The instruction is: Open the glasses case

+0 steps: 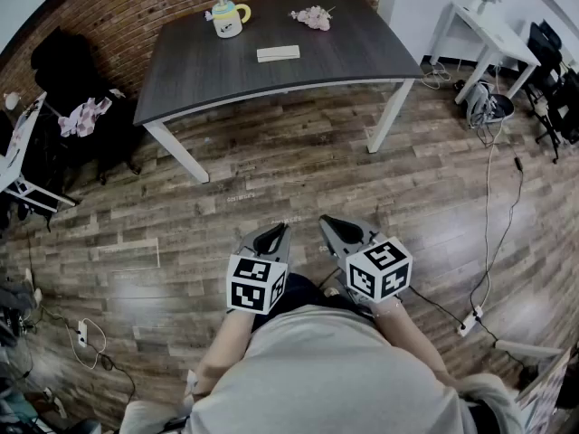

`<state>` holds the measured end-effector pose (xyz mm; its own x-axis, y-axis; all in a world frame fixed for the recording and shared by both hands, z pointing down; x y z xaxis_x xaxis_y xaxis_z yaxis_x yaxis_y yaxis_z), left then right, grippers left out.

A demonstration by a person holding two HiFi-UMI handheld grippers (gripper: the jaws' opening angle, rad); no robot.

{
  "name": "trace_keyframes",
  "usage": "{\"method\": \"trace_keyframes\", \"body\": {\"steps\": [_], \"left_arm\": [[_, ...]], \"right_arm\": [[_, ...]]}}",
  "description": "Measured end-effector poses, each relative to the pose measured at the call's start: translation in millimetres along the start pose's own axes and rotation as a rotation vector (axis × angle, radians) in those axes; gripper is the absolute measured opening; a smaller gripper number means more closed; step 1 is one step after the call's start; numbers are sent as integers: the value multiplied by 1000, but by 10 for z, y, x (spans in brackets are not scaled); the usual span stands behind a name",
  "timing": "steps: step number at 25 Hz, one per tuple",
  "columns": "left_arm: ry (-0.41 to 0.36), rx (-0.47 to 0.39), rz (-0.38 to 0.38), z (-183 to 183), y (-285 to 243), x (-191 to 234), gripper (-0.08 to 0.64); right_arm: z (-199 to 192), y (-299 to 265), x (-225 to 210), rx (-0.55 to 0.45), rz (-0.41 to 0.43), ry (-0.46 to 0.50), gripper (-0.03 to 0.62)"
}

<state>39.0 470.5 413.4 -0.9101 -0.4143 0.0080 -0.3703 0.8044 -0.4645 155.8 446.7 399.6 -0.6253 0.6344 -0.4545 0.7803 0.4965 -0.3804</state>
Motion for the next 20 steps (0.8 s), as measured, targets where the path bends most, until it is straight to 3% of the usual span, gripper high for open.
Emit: {"method": "trace_keyframes", "body": {"steps": [10, 16, 20], "left_arm": [[37, -12, -22, 75, 36, 3, 41], [102, -90, -71, 145, 67, -91, 41], [126, -119, -33, 212, 149, 13, 42]], "right_arm": [[21, -29, 101, 8, 19, 10, 5], [31, -18, 110, -35, 39, -44, 5], [60, -8, 108, -53, 56, -72, 5]]}}
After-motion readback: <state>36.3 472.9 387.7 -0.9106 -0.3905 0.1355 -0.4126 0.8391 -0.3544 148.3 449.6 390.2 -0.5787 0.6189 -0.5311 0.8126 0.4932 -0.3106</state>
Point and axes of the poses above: the fingertips, and each gripper's own axes: y backward along the fingers, x to its left, z out of its top, the point moved 4 cm from there along y, backward along the fingers, and after that the axes turned 11 degrees about -y, right-handed, at the moved point
